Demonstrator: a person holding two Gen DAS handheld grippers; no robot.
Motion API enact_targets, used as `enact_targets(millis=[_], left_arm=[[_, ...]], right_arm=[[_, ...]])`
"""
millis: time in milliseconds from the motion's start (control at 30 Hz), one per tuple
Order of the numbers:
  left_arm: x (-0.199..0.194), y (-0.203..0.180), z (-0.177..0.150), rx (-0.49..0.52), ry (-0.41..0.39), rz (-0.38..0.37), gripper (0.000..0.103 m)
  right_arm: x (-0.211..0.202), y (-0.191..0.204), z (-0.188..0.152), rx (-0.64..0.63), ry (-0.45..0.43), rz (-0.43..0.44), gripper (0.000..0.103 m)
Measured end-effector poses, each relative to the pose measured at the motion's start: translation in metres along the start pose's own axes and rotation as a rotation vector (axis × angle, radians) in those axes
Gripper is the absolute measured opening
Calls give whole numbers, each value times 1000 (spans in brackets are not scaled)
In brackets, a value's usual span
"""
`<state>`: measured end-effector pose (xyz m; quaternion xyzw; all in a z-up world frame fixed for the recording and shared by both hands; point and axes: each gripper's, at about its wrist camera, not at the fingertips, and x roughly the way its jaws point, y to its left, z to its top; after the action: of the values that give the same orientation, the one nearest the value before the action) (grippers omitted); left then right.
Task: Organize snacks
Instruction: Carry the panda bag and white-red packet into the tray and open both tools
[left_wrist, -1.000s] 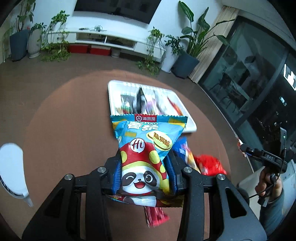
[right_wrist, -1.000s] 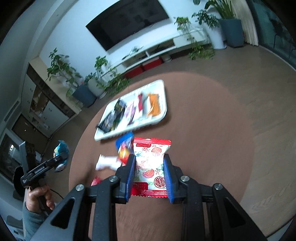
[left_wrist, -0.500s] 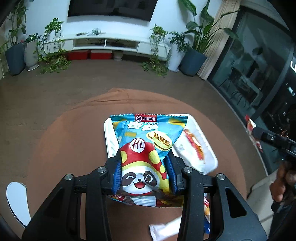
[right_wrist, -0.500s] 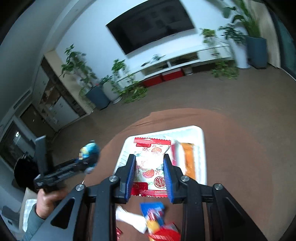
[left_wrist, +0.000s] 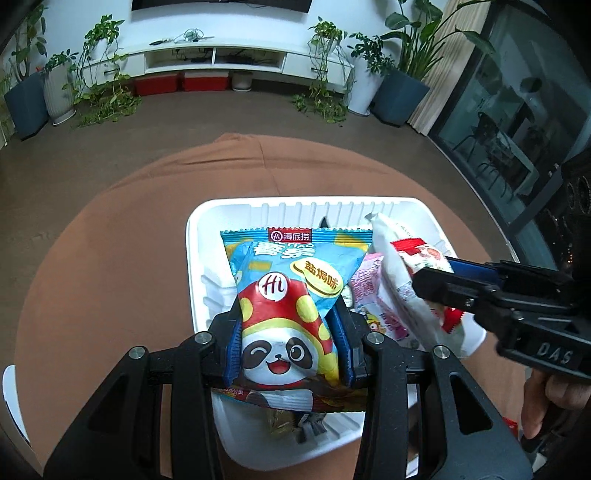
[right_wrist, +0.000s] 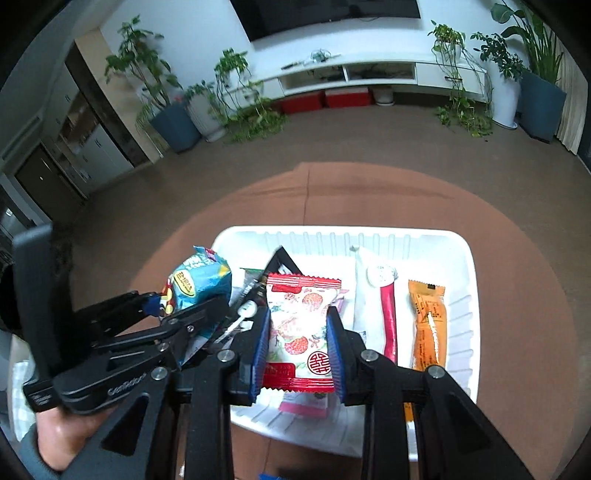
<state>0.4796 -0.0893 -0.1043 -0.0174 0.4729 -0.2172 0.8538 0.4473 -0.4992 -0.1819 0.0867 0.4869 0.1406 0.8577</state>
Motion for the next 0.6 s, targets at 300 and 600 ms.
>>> enact_targets(millis=[300,600], left_arm=[[30,-6,-5,28,31,25,39],[42,-7,-7,41,51,56,53]], right_arm=[[33,-7,-4,-17,51,-62,32],[46,-8,-2,-19,53,-104,34]])
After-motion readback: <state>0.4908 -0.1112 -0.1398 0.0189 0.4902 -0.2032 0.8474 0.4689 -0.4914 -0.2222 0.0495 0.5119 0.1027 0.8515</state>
